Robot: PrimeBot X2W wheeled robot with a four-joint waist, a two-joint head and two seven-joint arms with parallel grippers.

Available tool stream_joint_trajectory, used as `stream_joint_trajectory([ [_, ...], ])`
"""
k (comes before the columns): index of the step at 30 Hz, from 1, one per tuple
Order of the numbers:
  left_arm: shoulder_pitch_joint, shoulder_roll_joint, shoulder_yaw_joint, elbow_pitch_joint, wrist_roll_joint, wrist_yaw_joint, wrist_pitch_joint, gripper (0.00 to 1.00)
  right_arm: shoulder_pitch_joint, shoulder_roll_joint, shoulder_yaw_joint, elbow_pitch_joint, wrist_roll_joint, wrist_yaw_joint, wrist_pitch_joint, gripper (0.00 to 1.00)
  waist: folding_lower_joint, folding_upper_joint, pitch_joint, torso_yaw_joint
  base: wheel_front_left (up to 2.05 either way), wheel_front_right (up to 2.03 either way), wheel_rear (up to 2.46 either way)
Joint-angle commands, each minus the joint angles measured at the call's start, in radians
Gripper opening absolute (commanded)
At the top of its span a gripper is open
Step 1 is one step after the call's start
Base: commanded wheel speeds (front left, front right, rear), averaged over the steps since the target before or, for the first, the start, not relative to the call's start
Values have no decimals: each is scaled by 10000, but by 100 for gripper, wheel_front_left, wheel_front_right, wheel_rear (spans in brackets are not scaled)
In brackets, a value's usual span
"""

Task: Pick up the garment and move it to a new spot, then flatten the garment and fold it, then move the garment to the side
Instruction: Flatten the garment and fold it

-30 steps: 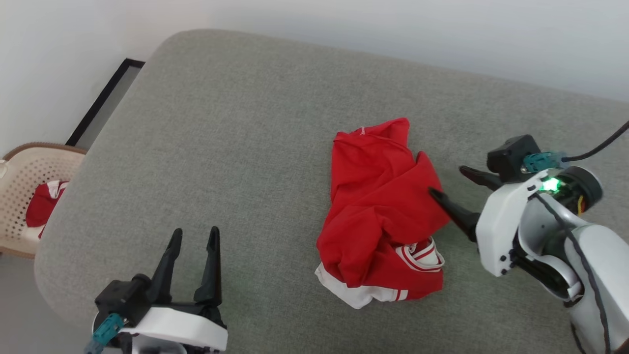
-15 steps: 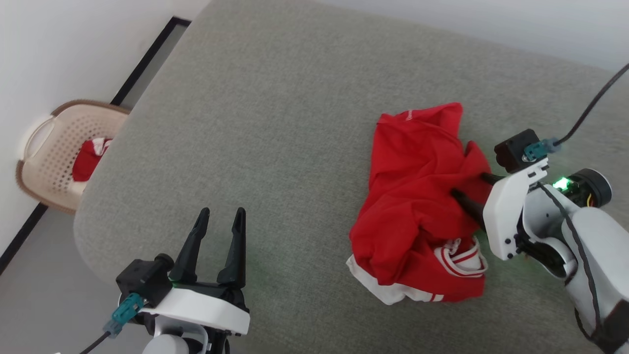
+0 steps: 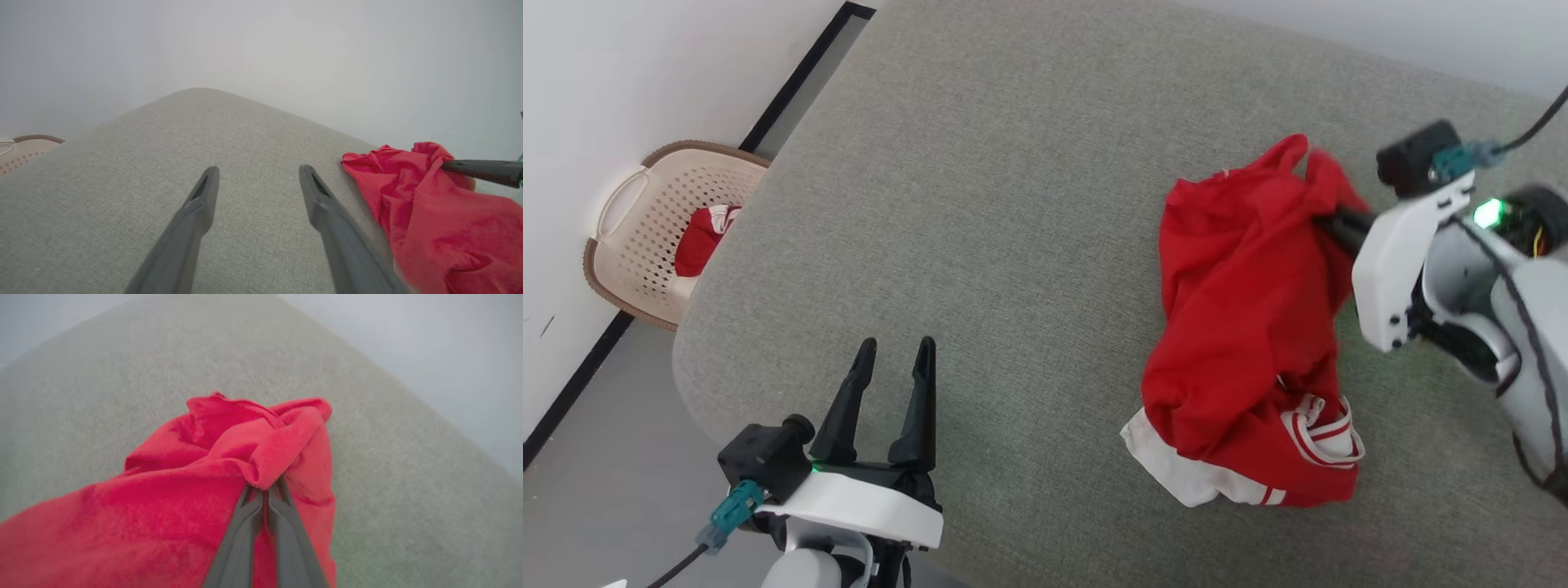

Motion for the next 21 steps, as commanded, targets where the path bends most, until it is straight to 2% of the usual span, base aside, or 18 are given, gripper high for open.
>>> stream_joint_trajectory([
  [1, 55, -21, -2, -19, -46, -31, -49, 100, -198, -21, 43, -116, 19, -3, -50, 0, 0, 0, -11, 27, 0, 0, 0],
  [7, 31, -32, -152, 26, -104, -29, -49, 100, -1069, 94, 684, -431, 26, -3, 145, 0, 0, 0, -24, 322, 0, 0, 0],
  [16, 101, -40, -132, -23, -295, -31, -49, 100, -2132, 1253, 2374, 288, 377, -3, 61, 0, 0, 0, 98, 468, 0, 0, 0],
  [17, 113, -36, -122, -44, -343, -29, -49, 100, -2219, 1342, 2589, 490, 422, -3, 64, 11, 0, 0, 104, 472, 0, 0, 0],
  [18, 127, -35, -127, -54, -348, -31, -49, 100, -2298, 1454, 2783, 689, 480, -3, 16, 40, 0, 0, 109, 474, 0, 0, 0],
  [19, 142, -40, -140, -60, -340, -29, -49, 100, -2384, 1563, 2946, 833, 545, -3, -92, 100, 0, 0, 109, 475, 0, 0, 0],
  [21, 172, -36, -147, -71, -365, -29, -49, 100, -2527, 1726, 3191, 1162, 687, -3, -296, 100, 0, 0, 88, 468, 0, 0, 0],
])
